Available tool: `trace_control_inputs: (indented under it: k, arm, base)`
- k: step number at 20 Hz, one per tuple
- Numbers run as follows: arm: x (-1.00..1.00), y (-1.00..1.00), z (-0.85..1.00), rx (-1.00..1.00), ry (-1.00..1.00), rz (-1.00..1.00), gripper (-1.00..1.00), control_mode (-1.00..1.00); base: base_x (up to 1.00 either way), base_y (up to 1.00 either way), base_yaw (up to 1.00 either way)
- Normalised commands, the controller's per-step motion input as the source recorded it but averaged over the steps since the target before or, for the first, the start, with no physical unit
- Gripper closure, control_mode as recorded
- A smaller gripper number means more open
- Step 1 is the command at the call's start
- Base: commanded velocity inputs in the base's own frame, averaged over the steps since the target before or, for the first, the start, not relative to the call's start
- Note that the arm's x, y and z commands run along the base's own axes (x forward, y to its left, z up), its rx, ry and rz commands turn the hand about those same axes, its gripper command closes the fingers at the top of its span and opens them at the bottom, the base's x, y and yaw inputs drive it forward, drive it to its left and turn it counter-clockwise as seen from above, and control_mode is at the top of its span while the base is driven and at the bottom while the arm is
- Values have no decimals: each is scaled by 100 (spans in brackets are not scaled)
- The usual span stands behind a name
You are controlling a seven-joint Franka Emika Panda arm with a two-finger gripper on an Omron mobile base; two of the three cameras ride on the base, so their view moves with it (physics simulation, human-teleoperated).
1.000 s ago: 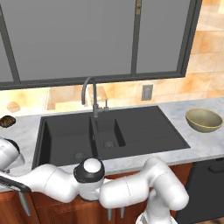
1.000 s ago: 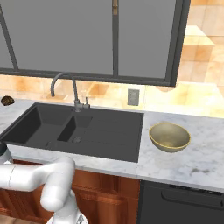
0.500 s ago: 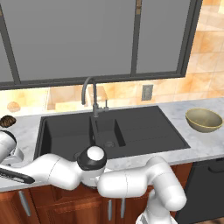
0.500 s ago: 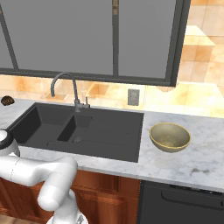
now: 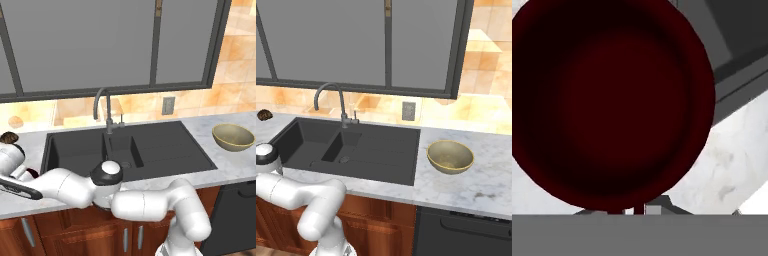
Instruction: Pick the mug and place it in the sink. Pick the bowl and place it in the open cabinet and then close the cabinet.
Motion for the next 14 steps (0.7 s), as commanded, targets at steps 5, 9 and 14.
trace_control_inputs:
  k: [5, 9, 14]
  arm:
    - [0, 4, -44, -14, -19, -97, 100, -100]
    - [2, 8, 23, -17, -25, -88, 100, -100]
    - [22, -7, 80, -28, -16, -66, 100, -100]
  base:
    - [0, 0, 0]
    - [0, 0, 0]
    - [0, 0, 0]
